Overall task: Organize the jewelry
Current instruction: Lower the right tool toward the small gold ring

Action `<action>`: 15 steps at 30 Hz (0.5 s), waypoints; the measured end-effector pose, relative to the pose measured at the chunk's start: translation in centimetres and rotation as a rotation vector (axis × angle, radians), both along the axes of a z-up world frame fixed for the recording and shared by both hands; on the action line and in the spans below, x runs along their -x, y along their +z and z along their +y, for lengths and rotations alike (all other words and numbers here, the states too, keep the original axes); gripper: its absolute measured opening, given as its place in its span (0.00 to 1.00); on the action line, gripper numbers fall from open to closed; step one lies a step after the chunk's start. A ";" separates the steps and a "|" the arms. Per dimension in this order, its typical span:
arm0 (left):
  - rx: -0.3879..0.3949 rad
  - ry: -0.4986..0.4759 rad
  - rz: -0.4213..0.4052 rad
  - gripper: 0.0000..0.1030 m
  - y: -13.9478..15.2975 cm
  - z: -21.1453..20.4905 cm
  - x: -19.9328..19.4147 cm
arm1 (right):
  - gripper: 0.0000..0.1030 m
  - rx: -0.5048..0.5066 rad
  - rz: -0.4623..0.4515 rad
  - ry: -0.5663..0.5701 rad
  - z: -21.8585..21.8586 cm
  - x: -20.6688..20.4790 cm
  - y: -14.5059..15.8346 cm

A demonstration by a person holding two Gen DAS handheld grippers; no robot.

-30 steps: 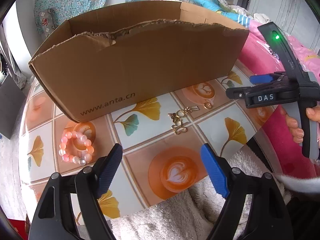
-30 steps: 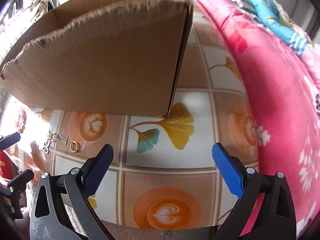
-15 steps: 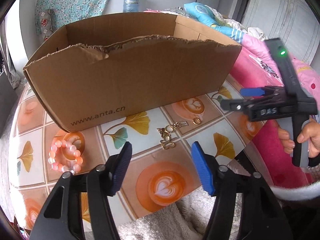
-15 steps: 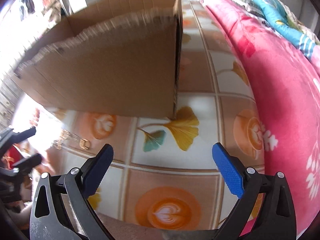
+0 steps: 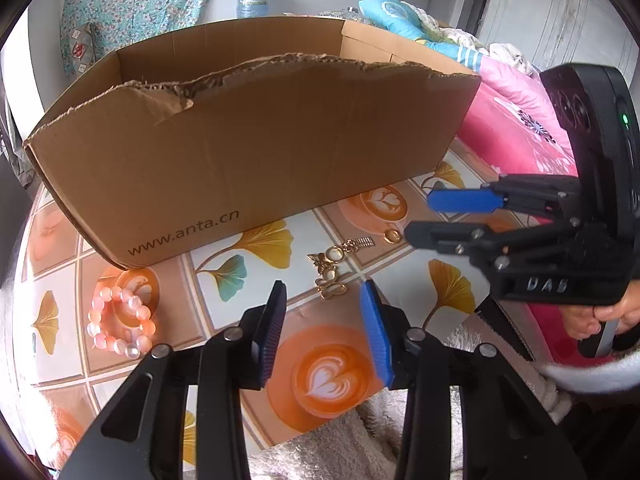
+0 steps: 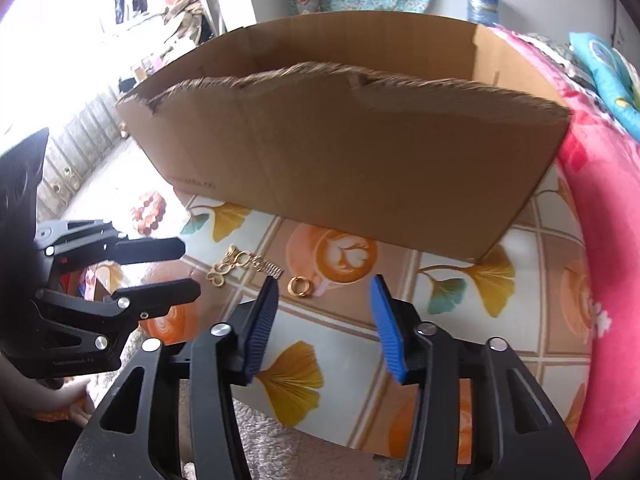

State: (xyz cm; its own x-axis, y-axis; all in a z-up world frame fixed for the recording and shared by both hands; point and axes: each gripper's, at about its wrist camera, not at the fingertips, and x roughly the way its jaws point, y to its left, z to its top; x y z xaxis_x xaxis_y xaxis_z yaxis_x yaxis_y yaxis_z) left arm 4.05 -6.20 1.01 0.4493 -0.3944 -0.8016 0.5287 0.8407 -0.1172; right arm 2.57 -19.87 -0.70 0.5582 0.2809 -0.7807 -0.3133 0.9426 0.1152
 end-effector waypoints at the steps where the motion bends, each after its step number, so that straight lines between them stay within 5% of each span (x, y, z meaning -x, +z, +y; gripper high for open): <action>1: 0.001 -0.001 0.001 0.35 0.0 0.1 -0.1 | 0.36 0.020 -0.010 0.024 0.5 0.2 -0.2; 7: -0.001 -0.007 0.007 0.32 -0.2 0.2 -0.3 | 0.18 0.074 -0.009 0.082 1.4 0.2 -0.9; 15: 0.013 0.005 0.021 0.32 -0.2 1.0 -0.5 | 0.17 -0.033 0.055 0.092 0.7 -0.6 -0.8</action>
State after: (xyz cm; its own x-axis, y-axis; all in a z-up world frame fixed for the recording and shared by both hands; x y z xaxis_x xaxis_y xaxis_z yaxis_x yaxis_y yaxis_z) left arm 4.58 -5.17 0.79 0.4348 -0.4025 -0.8056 0.5219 0.8416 -0.1388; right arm 3.12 -19.20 -1.54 0.4858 0.3549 -0.7988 -0.3906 0.9057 0.1648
